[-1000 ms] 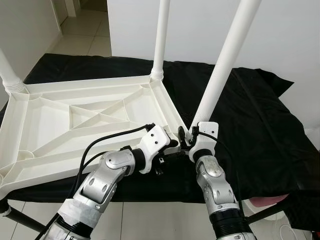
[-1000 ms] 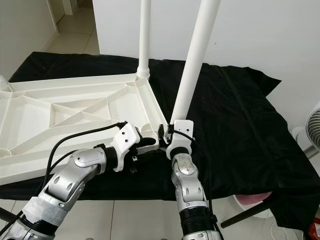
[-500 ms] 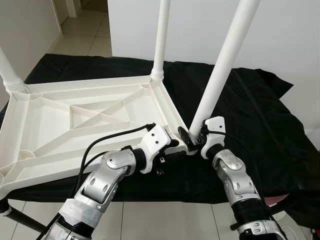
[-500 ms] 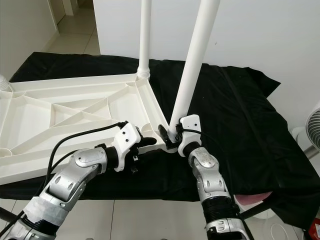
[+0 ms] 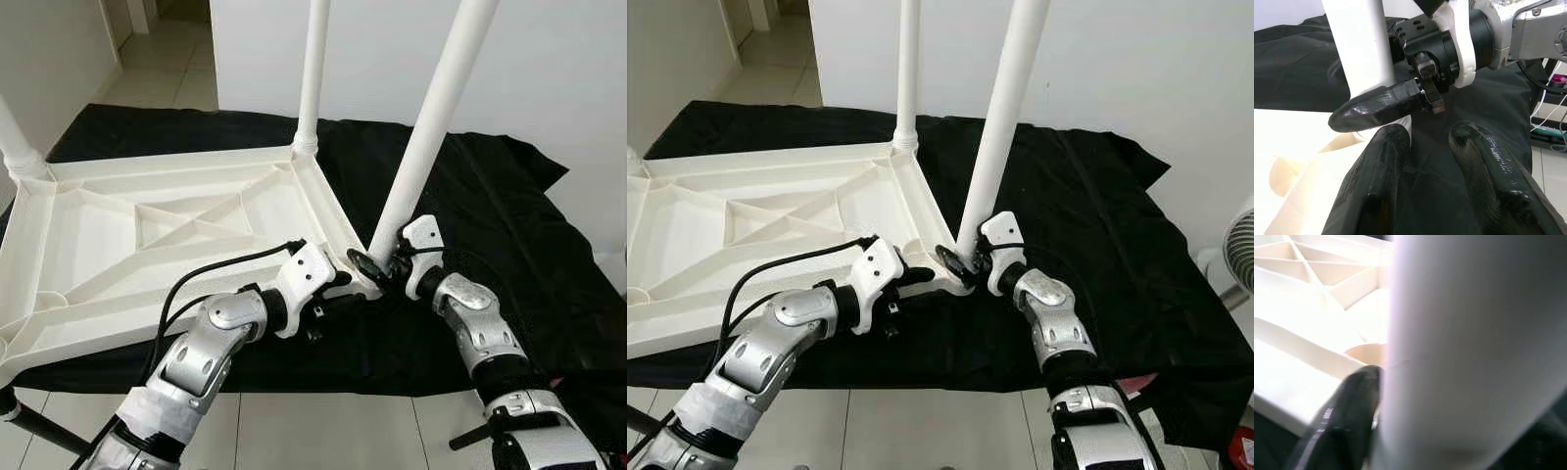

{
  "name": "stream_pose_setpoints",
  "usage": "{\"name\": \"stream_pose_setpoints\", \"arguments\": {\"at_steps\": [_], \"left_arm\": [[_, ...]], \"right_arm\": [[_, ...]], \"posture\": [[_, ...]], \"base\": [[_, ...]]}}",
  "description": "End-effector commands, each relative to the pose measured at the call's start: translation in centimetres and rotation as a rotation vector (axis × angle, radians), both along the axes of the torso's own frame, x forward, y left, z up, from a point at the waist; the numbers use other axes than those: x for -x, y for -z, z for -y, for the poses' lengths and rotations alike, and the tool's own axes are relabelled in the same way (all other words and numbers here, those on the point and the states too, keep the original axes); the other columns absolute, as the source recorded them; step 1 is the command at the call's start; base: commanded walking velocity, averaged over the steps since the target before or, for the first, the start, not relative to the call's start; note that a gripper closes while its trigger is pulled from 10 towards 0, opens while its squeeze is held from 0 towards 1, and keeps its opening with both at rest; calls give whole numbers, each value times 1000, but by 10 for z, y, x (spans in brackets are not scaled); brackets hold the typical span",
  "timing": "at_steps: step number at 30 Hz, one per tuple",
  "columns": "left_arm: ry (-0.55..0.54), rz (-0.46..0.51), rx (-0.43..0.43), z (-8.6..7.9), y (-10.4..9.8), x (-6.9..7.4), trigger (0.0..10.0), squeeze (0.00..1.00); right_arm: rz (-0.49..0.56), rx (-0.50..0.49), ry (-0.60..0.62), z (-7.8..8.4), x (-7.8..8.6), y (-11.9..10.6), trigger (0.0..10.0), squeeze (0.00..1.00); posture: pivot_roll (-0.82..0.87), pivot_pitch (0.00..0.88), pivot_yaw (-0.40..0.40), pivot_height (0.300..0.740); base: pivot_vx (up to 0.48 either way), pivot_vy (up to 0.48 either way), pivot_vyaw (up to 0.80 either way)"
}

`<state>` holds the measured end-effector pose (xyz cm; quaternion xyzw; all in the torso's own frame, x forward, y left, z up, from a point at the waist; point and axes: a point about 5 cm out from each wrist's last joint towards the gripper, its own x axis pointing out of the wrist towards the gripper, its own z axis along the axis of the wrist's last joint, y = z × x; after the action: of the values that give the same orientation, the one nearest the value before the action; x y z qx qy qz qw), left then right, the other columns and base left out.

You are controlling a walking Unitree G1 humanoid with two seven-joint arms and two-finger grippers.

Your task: Building children table

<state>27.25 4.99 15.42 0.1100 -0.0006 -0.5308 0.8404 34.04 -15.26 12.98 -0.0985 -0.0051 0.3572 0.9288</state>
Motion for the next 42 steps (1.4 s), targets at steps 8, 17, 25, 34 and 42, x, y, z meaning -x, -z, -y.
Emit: {"name": "stream_pose_setpoints", "arguments": {"at_steps": [8, 17, 25, 34, 42], "left_arm": [[12, 0, 6, 4, 1, 4, 10000, 0], [16, -4, 5, 4, 1, 2, 10000, 0], [16, -1, 4, 3, 1, 1, 10000, 0], [11, 0, 4, 2, 1, 0, 10000, 0], [10, -1, 7, 3, 0, -1, 10000, 0]], "right_arm": [[-44, 5, -67, 0, 0, 11, 0, 0], [-64, -27, 63, 2, -5, 14, 10000, 0], [-47, -97, 281, -4, -8, 15, 10000, 0], [-21, -181, 568, -11, 4, 20, 10000, 0], [-23, -233, 805, -27, 20, 23, 10000, 0]], "posture": [[41, 0, -95, 740], [31, 0, -84, 740], [26, 0, -82, 740], [25, 0, -87, 740], [23, 0, -85, 740]], "base": [[0, 0, 0], [0, 0, 0], [0, 0, 0], [0, 0, 0], [0, 0, 0]]}}
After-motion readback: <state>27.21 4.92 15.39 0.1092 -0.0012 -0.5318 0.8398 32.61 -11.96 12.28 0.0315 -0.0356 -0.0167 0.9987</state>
